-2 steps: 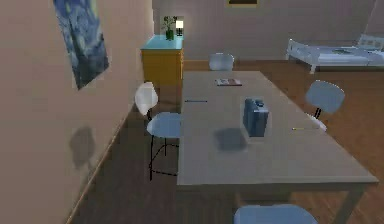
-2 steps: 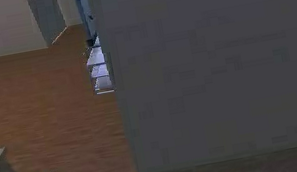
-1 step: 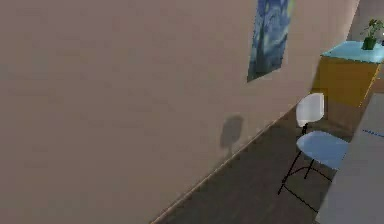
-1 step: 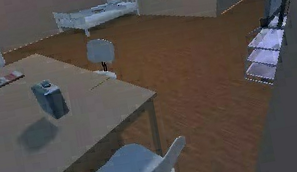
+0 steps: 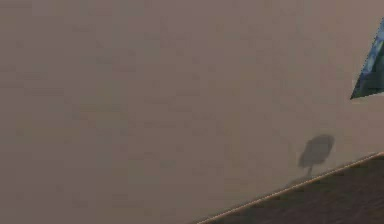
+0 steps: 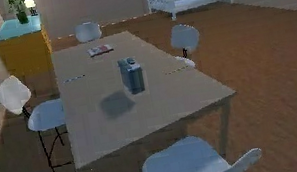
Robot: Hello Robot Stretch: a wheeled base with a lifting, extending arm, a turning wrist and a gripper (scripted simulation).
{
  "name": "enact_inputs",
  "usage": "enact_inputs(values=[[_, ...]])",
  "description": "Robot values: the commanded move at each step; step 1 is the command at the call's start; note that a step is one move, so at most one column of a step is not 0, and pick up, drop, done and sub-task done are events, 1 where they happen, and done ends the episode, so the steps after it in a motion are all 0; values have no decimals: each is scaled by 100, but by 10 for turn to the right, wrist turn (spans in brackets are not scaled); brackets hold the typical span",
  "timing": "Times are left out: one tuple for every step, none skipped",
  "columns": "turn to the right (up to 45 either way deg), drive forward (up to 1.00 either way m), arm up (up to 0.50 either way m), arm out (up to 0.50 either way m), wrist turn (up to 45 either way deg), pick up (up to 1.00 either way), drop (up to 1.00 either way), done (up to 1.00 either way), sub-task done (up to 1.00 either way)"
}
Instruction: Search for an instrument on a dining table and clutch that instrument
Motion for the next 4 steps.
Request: enact_inputs(values=[[0, 10, 0, 0, 0, 0, 0, 0, 0], [450, 0, 0, 0, 0, 0, 0, 0, 0], [210, 0, 0, 0, 0, 0, 0, 0, 0], [0, 45, 0, 0, 0, 0, 0, 0, 0]])
